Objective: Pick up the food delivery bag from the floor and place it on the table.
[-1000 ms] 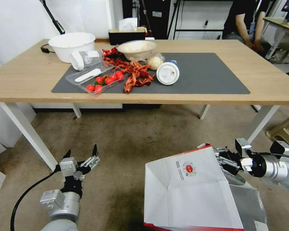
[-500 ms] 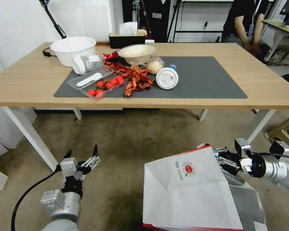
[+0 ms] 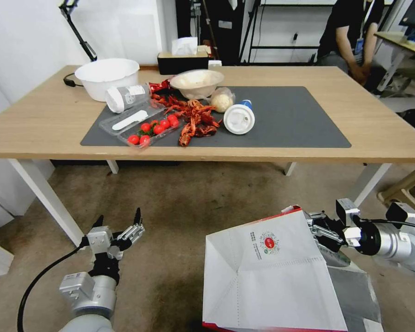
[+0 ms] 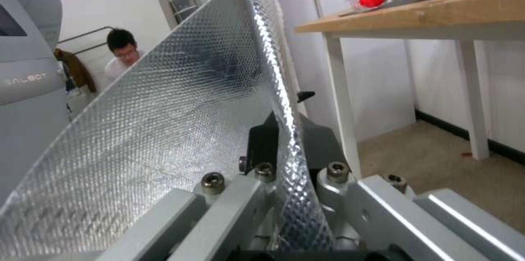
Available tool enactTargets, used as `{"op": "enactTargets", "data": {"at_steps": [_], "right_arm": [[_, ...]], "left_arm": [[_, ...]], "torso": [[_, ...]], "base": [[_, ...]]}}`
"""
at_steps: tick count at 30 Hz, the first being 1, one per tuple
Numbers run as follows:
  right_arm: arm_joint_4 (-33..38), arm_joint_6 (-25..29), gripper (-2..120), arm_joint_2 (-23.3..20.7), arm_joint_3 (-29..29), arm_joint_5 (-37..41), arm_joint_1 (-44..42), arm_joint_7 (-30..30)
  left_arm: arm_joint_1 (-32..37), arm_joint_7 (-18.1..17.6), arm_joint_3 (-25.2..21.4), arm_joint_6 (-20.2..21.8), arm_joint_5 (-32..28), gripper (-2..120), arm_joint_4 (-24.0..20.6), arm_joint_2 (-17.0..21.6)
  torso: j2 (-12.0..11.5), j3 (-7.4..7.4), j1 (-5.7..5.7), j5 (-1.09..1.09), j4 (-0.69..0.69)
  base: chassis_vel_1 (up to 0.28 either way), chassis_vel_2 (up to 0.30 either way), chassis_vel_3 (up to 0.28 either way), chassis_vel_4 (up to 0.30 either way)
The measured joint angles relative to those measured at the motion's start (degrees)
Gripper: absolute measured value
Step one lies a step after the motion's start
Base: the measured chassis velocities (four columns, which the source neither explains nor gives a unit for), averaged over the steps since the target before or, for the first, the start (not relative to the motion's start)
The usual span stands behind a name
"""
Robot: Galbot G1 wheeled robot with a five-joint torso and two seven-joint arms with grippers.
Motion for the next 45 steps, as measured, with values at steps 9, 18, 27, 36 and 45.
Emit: {"op": "enactTargets", "data": {"at_steps": [9, 18, 27, 36, 45], "right_arm": [[0.11, -0.1, 0, -0.06, -0.03, 0.09, 0.04, 0.19], [0.16, -0.13, 0, -0.19, -0.03, 0.17, 0.06, 0.23], [0.5, -0.14, 0, -0.51, 1.45, 0.3, -0.96, 0.25], [0.66, -0.09, 0, -0.45, 1.66, 0.31, -1.19, 0.3], [0.85, -0.09, 0, -0.35, 2.47, -0.07, -2.12, 0.18]], "left_arm": [[-0.04, 0.04, 0.0, -0.01, -0.02, 100, 0.12, 0.09], [-0.05, 0.04, -0.04, -0.03, -0.06, 100, 0.1, 0.18], [0.15, 0.06, 0.0, -0.09, -0.01, 100, -0.49, 0.29], [0.39, 0.1, 0.14, -0.51, 0.38, 100, -0.6, -0.04], [0.56, 0.59, 0.16, -0.61, 0.7, 100, -0.93, -0.01]], "torso": [[1.15, 0.72, 0.45, 0.0, 0.0], [2.42, 1.53, 0.91, 0.0, 0.0], [5.19, 3.23, 1.96, 0.0, 0.0], [8.09, 4.97, 3.13, 0.0, 0.01], [11.16, 6.78, 4.39, 0.0, 0.0]], "base": [[0.0, 0.0, 0.0, 0.0], [0.0, 0.0, 0.0, 0.0], [0.0, 0.0, 0.0, 0.0], [0.0, 0.0, 0.0, 0.0], [0.0, 0.0, 0.0, 0.0]]}}
